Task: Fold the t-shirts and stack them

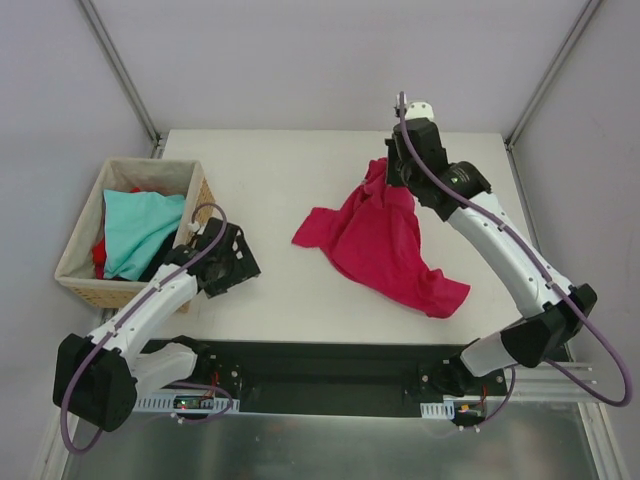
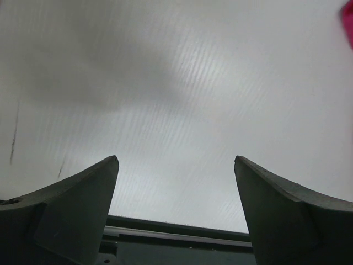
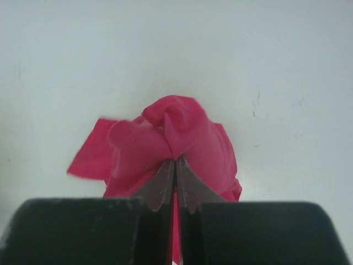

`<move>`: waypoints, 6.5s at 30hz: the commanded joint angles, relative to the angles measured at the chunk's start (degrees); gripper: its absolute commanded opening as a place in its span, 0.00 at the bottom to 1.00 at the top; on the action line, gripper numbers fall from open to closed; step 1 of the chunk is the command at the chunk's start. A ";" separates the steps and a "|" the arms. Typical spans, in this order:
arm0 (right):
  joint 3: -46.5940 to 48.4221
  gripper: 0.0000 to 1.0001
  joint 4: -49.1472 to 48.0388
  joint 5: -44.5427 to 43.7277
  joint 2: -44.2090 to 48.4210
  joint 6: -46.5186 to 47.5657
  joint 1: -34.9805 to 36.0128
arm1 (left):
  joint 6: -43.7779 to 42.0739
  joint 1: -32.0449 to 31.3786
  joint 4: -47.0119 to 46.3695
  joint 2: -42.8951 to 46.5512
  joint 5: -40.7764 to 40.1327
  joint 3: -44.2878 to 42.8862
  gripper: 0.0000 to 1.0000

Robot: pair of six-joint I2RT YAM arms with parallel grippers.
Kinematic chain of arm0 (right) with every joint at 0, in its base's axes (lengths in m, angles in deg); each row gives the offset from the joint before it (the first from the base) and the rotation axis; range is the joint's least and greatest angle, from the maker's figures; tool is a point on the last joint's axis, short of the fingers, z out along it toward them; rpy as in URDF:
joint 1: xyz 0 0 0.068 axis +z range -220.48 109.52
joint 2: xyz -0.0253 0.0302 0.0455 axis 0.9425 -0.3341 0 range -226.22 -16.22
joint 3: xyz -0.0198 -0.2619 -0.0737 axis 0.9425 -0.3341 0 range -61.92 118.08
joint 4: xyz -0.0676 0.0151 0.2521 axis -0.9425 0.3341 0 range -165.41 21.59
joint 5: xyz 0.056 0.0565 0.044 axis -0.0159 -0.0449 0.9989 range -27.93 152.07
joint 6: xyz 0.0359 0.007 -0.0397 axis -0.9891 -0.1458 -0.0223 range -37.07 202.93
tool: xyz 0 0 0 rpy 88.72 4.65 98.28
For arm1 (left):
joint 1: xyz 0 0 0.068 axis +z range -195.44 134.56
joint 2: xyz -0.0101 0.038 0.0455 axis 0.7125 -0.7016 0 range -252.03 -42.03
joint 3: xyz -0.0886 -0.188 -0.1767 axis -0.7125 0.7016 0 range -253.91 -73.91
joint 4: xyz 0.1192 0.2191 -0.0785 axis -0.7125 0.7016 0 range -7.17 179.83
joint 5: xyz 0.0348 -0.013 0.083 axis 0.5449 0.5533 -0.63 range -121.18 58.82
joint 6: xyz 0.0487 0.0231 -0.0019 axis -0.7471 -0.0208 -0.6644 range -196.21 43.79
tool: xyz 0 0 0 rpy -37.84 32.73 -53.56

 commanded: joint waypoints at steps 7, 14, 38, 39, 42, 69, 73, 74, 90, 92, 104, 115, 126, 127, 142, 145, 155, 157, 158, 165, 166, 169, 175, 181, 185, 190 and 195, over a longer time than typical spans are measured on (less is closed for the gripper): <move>-12.11 0.01 4.86 4.40 4.19 2.67 -6.53 | -1.91 -0.01 -10.76 -11.98 7.09 -9.20 0.85; -27.12 0.01 19.62 6.75 14.64 -8.03 -11.99 | 0.91 -5.19 -12.87 -20.33 6.31 -14.12 0.84; 7.38 0.79 -0.12 32.42 -27.24 2.14 -8.57 | 3.19 -12.76 -16.65 -27.74 7.53 -15.63 0.80; 11.14 0.78 -0.13 32.51 -29.18 2.49 -8.48 | 3.20 -12.50 -16.56 -27.20 7.53 -15.01 0.80; 14.86 0.76 -0.22 32.78 -35.08 3.10 -8.39 | 3.19 -11.53 -16.56 -24.83 7.62 -12.38 0.80; 23.22 0.60 -0.39 23.10 -50.21 6.45 -8.47 | 2.40 -10.91 -16.30 -20.08 7.79 -8.68 0.81; 22.52 0.26 -0.83 23.72 -50.56 6.18 -8.56 | 2.23 -10.91 -16.39 -20.25 8.15 -8.94 0.81; 22.17 0.15 -1.18 23.72 -50.13 6.09 -8.65 | 2.23 -10.91 -16.39 -20.34 8.23 -8.94 0.81; -0.92 0.01 -7.87 23.37 -18.23 5.04 -17.78 | -4.36 -12.14 -18.49 -35.27 12.19 -26.86 0.77; -4.19 0.01 -7.69 23.19 -14.81 5.04 -18.49 | -5.24 -12.67 -18.93 -38.70 12.28 -30.45 0.77; -5.38 0.01 -5.05 32.06 -5.83 3.02 -19.73 | -8.93 -16.36 -25.51 -50.76 18.61 -41.13 0.68; 29.94 0.01 0.48 42.88 -7.49 1.88 -7.96 | -7.26 -8.64 -28.07 -20.90 12.19 -21.70 0.73; 20.34 0.01 6.00 32.62 10.06 1.95 -8.28 | -11.22 -3.88 -25.35 -3.20 10.52 -17.91 0.79; 17.71 0.01 6.89 31.82 11.39 1.96 -9.61 | -10.70 -3.88 -24.91 -3.81 10.61 -18.08 0.79; -35.03 0.01 4.37 24.07 21.25 -1.38 -30.98 | -2.97 -9.07 -23.50 -31.92 8.84 -28.07 0.75; -37.69 0.01 1.02 24.07 20.02 -1.29 -30.89 | -2.08 -10.20 -23.50 -39.14 8.24 -34.84 0.74; -36.90 0.01 0.57 24.07 17.03 -0.41 -31.06 | -8.93 -12.93 -23.15 -56.80 7.62 -51.57 0.73; -36.29 0.01 0.75 24.07 16.59 -0.15 -31.06 | -9.89 -13.20 -23.24 -58.39 8.14 -52.88 0.73; -36.02 0.01 1.01 24.07 16.41 -0.15 -31.06 | -10.34 -13.37 -23.15 -59.88 8.06 -53.32 0.72; -35.93 0.01 1.28 25.57 16.23 0.03 -31.07 | -12.63 -14.78 -22.98 -63.76 7.53 -55.79 0.61; -35.93 0.01 1.36 25.39 16.06 0.20 -31.15 | -12.80 -14.87 -22.98 -63.94 6.40 -56.14 0.60; -35.93 0.01 1.45 25.74 16.15 0.29 -31.24 | -13.59 -15.13 -22.89 -64.73 6.48 -57.28 0.51; -36.20 0.01 1.45 26.01 16.15 0.20 -31.24 | -15.08 -15.57 -22.98 -64.90 5.95 -59.48 0.53; -36.46 0.01 1.37 26.09 15.97 0.20 -31.15 | -17.19 -15.83 -23.06 -64.82 4.98 -59.83 0.58; -36.46 0.01 1.37 26.18 15.53 0.20 -31.15 | -17.81 -16.10 -22.98 -65.34 5.16 -59.83 0.54; -36.46 0.01 1.37 26.27 15.44 -0.06 -31.15 | -19.22 -16.62 -22.98 -66.04 5.33 -60.88 0.46; -36.37 0.01 1.36 25.92 15.53 -0.15 -31.24 | -19.39 -16.98 -22.98 -66.57 5.42 -61.33 0.37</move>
